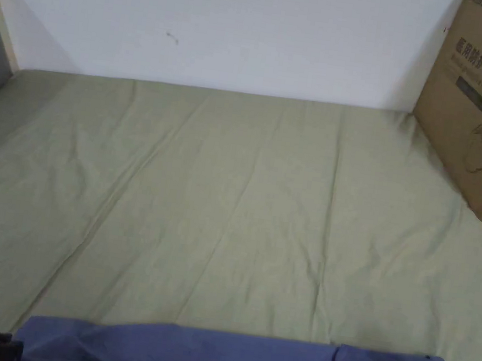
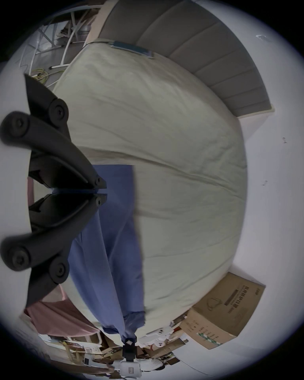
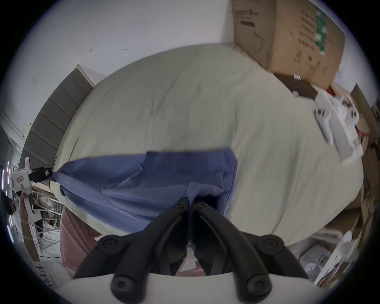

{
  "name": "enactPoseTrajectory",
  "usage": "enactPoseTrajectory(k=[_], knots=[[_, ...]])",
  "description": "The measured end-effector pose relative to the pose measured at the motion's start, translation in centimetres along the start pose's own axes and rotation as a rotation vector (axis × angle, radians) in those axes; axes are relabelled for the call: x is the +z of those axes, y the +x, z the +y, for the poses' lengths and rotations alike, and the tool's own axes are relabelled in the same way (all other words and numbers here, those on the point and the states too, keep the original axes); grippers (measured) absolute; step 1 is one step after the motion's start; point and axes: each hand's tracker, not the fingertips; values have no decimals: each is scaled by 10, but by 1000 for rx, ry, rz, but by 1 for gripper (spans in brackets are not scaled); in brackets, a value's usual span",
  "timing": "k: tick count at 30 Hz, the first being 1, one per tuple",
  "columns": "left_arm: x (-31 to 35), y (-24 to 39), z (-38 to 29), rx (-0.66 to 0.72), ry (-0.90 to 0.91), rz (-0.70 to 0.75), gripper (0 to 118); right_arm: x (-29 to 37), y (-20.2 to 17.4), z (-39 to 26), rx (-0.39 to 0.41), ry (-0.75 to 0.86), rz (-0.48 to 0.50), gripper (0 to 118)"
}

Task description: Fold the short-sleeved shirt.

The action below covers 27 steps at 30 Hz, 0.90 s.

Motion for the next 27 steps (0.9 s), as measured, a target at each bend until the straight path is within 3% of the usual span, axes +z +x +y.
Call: enactPoseTrajectory(k=[2, 4, 5, 7, 8, 9, 13, 14, 15, 16, 17, 18, 21, 26, 27], knots=[[-11, -2, -10, -3, -29, 4, 1, -15, 1, -14, -3, -24, -18, 4], [-17, -2, -13, 16, -35, 7, 5, -24, -2, -22, 12, -48, -95, 5], [-19, -6, -13, 21, -45, 28, 21, -25, -6, -23, 15, -53, -140, 21], [-13, -8, -12, 24, -20, 39, 71, -17, -11, -22, 5, -14, -127, 60], [-7, -10, -10, 31, 4, 26, 98, -11, -14, -20, 1, -2, -126, 65], [2, -10, -8, 48, 40, -4, 103, -4, -19, -16, 4, 31, -115, 65], [29, -4, -3, 110, 97, -51, 101, 26, -51, -1, 85, 175, -74, 65], [34, -5, -4, 122, 127, -89, 93, 34, -63, 2, 83, 233, -60, 64], [36, -7, -5, 142, 137, -115, 78, 39, -73, 6, 63, 279, -44, 59], [35, -9, -8, 174, 138, -144, 51, 40, -85, 8, 47, 317, -28, 47], [31, -13, -11, 203, 139, -156, 5, 37, -94, 11, 40, 344, -16, 18], [31, -17, -16, 237, 157, -170, 0, 32, -103, 13, 51, 349, 10, 3], [28, -27, -29, 308, 153, -159, 0, 8, -130, 19, 31, 295, 104, 3], [15, -70, -52, 590, 147, -316, 1, -30, -169, 19, 175, 209, 134, 3], [10, -77, -57, 621, 131, -330, 7, -37, -178, 17, 196, 190, 141, 3]])
